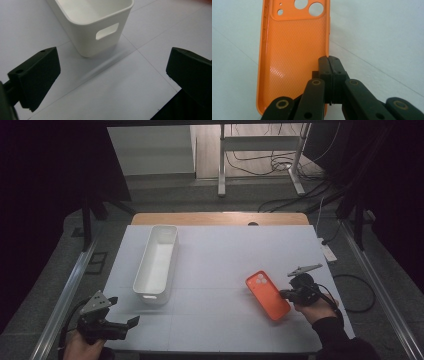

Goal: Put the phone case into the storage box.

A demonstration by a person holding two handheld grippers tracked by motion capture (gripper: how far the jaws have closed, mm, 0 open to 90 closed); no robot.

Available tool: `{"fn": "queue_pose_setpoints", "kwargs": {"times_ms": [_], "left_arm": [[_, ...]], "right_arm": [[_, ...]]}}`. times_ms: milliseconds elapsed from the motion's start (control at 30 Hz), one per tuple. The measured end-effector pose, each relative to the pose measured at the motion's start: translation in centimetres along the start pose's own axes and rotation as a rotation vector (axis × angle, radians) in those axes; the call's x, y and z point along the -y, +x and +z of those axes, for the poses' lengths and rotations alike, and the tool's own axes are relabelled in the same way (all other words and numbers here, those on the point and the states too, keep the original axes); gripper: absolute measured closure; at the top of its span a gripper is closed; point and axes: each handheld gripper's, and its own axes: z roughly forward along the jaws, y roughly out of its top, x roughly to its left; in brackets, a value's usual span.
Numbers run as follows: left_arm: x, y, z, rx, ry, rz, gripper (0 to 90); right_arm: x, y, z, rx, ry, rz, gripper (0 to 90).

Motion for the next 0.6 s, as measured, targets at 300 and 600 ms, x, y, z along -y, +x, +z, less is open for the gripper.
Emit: {"fn": "queue_pose_setpoints", "kwargs": {"times_ms": [300,600], "left_arm": [[0.0,0.4,-0.1,0.025,-0.009,-0.036,0.0],[-0.1,0.6,0.1,0.025,0.002,-0.052,0.0]], "right_arm": [[-0.4,0.3,-1.1,-0.011,-0.082,0.015,88.6],[-0.9,0.8,-1.5,-0.017,-0.128,0.008,88.6]]}}
